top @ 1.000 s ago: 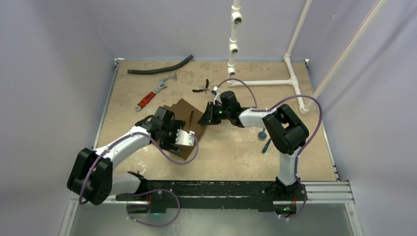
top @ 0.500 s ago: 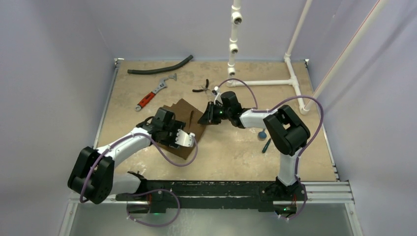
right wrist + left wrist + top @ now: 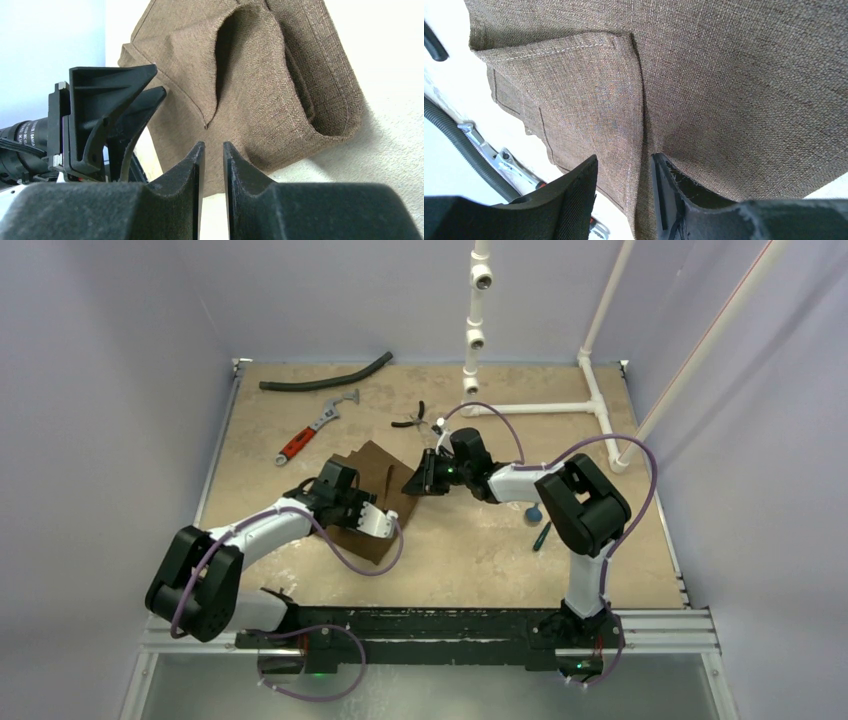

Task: Fold the napkin into a case and place the utensils inside
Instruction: Fold the top corner of the square-folded napkin at the center of the board.

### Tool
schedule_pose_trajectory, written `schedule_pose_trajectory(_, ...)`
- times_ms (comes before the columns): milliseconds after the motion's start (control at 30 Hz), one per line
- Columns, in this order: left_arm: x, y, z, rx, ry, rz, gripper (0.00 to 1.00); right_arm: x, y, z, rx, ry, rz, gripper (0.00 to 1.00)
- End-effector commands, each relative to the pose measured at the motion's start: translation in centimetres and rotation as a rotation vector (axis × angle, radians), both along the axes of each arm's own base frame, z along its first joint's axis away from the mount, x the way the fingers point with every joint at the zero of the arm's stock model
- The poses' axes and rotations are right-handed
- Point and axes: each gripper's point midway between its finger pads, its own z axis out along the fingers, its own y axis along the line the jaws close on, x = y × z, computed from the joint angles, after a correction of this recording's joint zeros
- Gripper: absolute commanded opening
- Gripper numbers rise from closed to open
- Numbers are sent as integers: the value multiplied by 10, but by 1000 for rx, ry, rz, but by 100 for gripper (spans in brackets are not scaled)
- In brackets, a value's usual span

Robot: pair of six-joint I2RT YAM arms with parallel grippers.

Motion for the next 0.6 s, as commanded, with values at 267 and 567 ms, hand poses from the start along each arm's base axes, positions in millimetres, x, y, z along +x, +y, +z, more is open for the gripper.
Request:
schedule_pose_trajectory(267, 0, 2, -5, 15, -21, -11, 24, 1, 4, 18, 45, -26, 16, 23)
schedule_pose_trajectory(567, 2, 10, -13, 50, -50, -7, 11, -1, 1, 18, 40, -28, 8, 27)
